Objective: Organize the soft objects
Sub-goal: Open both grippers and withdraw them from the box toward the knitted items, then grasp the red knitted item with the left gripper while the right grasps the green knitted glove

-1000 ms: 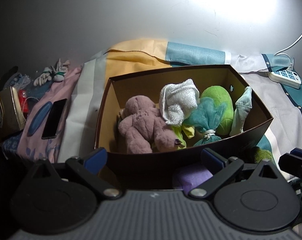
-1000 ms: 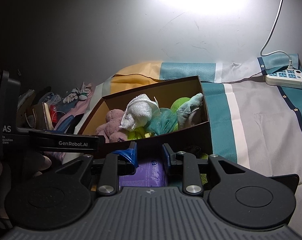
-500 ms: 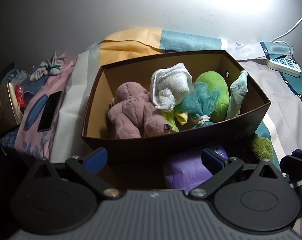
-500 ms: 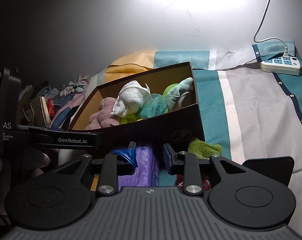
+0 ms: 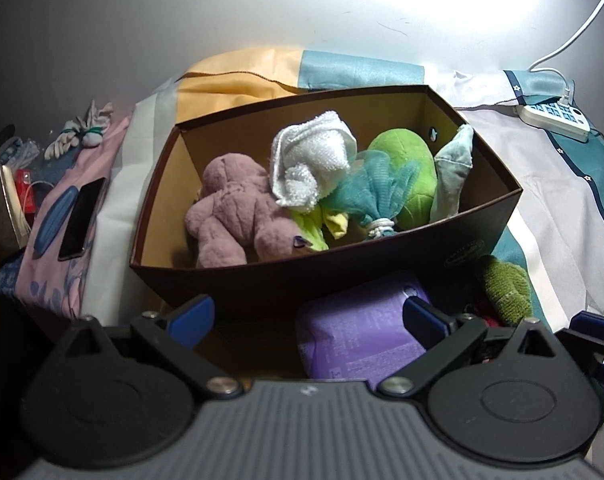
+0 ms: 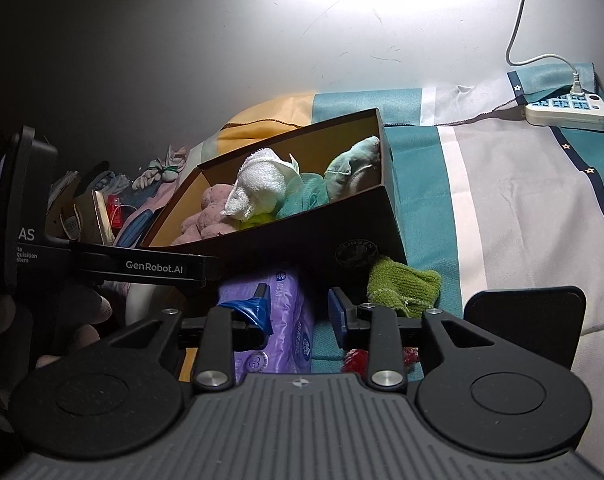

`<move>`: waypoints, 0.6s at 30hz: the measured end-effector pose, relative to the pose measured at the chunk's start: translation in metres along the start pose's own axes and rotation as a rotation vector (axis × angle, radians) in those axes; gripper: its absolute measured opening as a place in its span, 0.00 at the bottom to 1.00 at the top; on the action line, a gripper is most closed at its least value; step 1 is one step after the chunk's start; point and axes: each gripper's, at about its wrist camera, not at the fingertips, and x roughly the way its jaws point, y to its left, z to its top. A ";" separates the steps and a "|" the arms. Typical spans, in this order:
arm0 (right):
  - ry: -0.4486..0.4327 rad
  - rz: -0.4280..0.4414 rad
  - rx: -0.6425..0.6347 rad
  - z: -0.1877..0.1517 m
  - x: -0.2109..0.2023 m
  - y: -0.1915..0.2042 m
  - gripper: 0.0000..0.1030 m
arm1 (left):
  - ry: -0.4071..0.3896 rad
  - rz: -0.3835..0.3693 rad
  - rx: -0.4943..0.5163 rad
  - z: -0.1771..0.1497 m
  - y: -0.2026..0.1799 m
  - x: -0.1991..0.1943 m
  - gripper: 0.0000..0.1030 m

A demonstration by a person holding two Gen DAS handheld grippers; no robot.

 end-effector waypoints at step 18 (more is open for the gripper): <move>0.005 0.042 0.055 -0.005 -0.021 -0.041 0.18 | 0.023 -0.086 0.093 -0.004 -0.055 0.007 0.98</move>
